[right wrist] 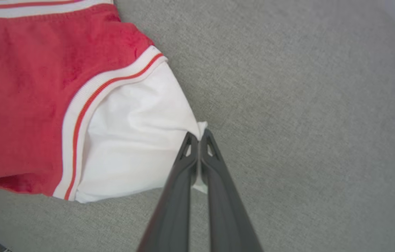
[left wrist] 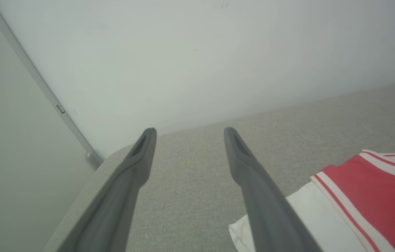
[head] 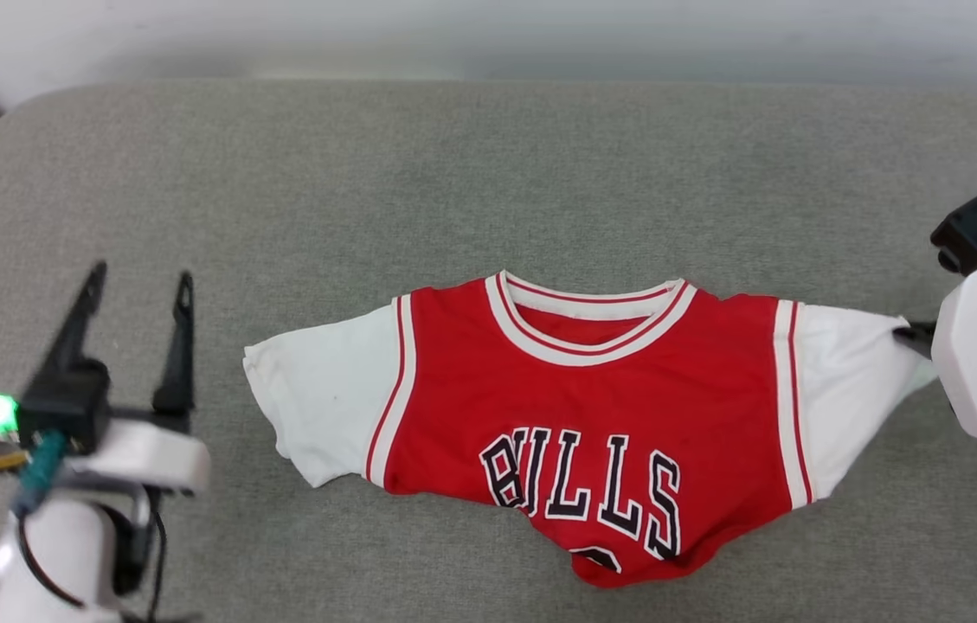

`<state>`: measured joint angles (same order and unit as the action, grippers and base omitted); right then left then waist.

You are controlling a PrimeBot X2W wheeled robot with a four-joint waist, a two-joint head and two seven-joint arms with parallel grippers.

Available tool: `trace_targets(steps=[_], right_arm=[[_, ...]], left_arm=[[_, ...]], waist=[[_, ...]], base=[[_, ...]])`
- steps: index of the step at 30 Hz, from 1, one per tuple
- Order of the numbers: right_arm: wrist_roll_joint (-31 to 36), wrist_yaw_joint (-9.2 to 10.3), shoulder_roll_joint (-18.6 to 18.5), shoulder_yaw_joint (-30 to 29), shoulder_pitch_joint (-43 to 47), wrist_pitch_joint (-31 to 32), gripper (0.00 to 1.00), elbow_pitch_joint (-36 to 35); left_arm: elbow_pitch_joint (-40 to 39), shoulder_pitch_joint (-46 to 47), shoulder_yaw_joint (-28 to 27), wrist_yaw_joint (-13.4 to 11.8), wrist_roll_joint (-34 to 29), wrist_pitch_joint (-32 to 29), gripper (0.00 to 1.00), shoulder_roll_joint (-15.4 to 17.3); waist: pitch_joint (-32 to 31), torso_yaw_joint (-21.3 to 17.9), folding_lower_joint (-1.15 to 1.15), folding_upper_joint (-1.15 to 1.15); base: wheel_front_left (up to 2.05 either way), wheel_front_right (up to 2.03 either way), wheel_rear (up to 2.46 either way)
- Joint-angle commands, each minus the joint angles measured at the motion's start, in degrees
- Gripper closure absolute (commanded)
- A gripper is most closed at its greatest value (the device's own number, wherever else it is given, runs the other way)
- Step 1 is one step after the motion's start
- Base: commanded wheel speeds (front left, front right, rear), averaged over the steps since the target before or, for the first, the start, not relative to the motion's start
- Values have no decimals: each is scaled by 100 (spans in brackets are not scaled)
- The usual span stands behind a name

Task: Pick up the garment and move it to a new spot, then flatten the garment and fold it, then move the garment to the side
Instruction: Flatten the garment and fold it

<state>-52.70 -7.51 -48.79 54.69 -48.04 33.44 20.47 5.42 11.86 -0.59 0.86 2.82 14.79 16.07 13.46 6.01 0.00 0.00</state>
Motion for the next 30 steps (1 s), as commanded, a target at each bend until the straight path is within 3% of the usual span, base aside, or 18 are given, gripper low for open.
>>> trace_targets(steps=[1, 6, 11, 21, 30], right_arm=[[-29, 4, -45, -44, -46, -91, 100, -87], [-20, 4, -112, -280, 125, -378, 100, -399], [131, 4, -28, -429, 270, -451, 100, -596], [472, 4, 264, -822, 434, -387, 100, -875], [696, 4, 428, -1066, 351, -306, 100, -1067]], left_arm=[[72, 284, -36, 87, 33, -75, 0, 141], [289, 1064, 119, 512, 279, -995, 0, 710], [416, 1639, 495, 646, 868, -2266, 0, 1304], [116, 2406, 2517, 646, 3079, -4635, 0, 2833], [193, 2990, 3835, 647, 4484, -5936, 0, 3330]], waist=[[-62, -70, 0, 0], [-70, -170, 0, 0], [37, -273, 0, 0], [336, -476, 0, 0], [639, -635, 0, 0]], base=[[0, 0, 0], [0, 0, 0], [0, 0, 0], [0, 0, 0], [0, 0, 0]])
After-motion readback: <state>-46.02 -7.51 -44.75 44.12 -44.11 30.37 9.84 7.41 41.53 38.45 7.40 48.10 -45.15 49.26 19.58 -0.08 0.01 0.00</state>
